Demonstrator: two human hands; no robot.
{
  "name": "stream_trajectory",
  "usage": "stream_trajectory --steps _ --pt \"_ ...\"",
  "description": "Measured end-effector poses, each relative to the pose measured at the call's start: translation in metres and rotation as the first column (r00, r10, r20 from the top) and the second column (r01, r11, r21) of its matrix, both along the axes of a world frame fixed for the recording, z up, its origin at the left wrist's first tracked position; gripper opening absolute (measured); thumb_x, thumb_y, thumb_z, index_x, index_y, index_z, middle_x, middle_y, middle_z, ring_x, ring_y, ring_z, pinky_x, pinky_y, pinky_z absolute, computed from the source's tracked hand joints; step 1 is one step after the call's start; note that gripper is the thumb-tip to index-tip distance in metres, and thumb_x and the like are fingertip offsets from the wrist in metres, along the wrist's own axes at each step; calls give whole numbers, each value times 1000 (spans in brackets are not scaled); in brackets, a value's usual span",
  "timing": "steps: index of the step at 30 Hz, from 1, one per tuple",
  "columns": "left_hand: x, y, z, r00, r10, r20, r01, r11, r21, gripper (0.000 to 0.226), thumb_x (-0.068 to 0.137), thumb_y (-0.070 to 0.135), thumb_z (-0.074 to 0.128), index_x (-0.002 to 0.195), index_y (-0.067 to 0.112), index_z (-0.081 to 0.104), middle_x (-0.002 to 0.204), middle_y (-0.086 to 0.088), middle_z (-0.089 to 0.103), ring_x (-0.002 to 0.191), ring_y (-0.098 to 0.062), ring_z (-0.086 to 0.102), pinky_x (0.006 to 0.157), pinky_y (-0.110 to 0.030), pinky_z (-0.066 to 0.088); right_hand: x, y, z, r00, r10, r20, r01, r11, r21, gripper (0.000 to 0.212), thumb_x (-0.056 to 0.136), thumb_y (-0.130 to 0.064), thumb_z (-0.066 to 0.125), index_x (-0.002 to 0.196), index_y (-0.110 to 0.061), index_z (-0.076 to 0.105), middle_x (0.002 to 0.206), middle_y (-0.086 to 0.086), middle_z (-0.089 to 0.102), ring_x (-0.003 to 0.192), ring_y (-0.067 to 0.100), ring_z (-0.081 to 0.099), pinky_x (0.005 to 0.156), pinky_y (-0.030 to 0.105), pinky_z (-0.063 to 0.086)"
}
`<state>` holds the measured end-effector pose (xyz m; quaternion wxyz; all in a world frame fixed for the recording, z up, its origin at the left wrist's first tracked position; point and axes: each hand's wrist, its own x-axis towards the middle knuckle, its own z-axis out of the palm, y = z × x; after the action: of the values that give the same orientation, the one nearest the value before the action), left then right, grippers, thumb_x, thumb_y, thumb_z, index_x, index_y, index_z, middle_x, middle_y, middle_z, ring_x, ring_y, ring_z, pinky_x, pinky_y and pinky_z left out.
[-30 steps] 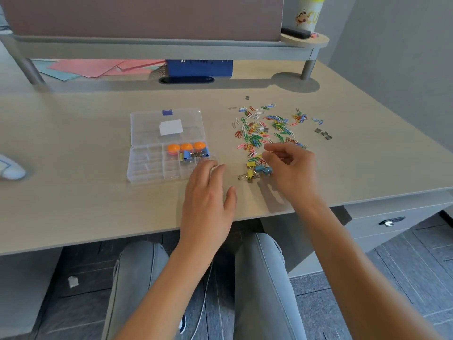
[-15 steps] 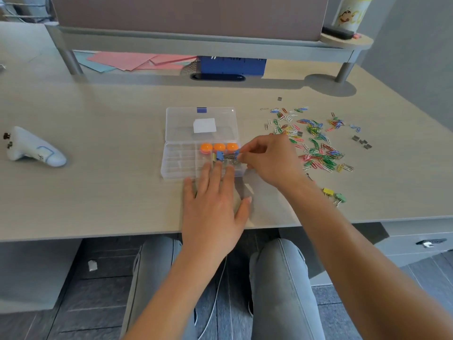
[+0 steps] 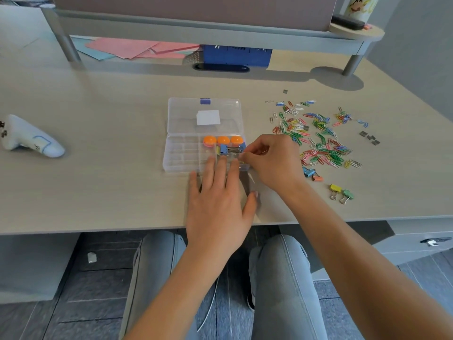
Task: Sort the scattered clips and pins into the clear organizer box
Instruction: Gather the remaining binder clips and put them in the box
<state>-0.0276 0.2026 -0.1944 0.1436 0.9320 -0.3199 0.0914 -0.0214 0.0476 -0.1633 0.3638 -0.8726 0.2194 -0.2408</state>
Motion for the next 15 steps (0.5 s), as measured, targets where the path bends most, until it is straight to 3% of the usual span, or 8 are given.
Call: stream_trajectory --steps 9,15 --pt "0 1 0 1000 -4 -5 4 1000 -1 72 96 59 32 153 15 33 161 -8 33 152 -27 19 118 -55 25 6 -3 10 992 -1 -130 -4 999 -38 11 74 -12 82 75 -18 73 65 -11 64 61 3 59 55 15 44" --pt "0 1 -1 1000 -9 -4 9 1000 -6 72 96 58 30 153 13 35 160 -8 34 152 -28 20 117 -55 27 8 -7 21 980 33 -194 -39 999 -29 12 76 -5 77 72 -16 73 65 -7 68 72 20 71 69 34 60"
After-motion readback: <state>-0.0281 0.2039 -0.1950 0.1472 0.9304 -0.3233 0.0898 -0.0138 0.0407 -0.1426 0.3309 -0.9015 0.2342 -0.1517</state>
